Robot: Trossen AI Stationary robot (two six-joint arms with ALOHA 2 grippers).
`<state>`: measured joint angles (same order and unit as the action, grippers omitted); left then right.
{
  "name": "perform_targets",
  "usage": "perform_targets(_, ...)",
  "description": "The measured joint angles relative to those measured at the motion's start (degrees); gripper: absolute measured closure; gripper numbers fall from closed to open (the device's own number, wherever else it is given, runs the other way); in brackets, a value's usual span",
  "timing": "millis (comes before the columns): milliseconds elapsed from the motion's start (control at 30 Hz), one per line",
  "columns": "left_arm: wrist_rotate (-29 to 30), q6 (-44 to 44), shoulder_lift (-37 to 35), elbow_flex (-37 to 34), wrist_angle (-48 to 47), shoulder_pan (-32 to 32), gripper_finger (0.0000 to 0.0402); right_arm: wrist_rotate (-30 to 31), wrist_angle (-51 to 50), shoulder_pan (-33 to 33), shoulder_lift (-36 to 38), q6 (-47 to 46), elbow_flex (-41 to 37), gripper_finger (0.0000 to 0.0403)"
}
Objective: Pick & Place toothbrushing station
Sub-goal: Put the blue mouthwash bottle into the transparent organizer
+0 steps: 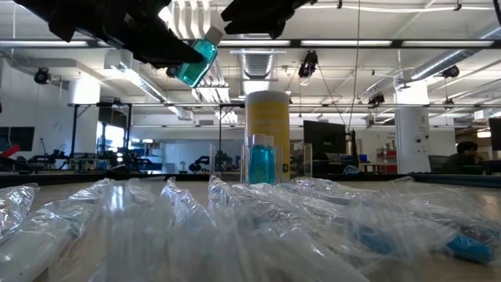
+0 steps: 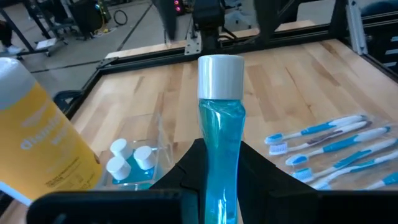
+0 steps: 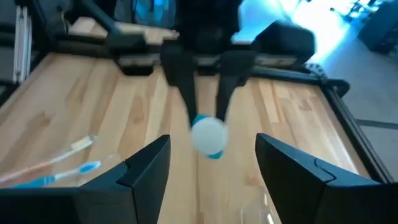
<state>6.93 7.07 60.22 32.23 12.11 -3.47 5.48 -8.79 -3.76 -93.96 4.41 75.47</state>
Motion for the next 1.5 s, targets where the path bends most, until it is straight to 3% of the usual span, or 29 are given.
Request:
perform_targets(367, 0.7, 0.5, 0.0, 0.0, -0.1, 0.1, 0.0345, 0.0, -1.4, 0.8, -4.8, 1.4, 4.7, 0.0177)
perform_targets(1000, 0.9, 0.6, 0.0, 0.0, -0.2, 0.1, 0.0345, 0.0, -1.7, 1.0, -5.6, 1.4, 4.6, 0.0296)
perform_targets(1333, 0.9, 0.7, 0.0, 0.0, -0.1, 0.1, 0.0344, 0.0, -1.8, 1.0, -5.5, 2.3, 4.7, 0.0309)
perform_targets(1500, 2.5, 0.8, -0.1, 0.0, 0.1, 0.1, 0.0311, 0.1, -1.8, 1.1, -5.2, 2.5, 4.6, 0.0316)
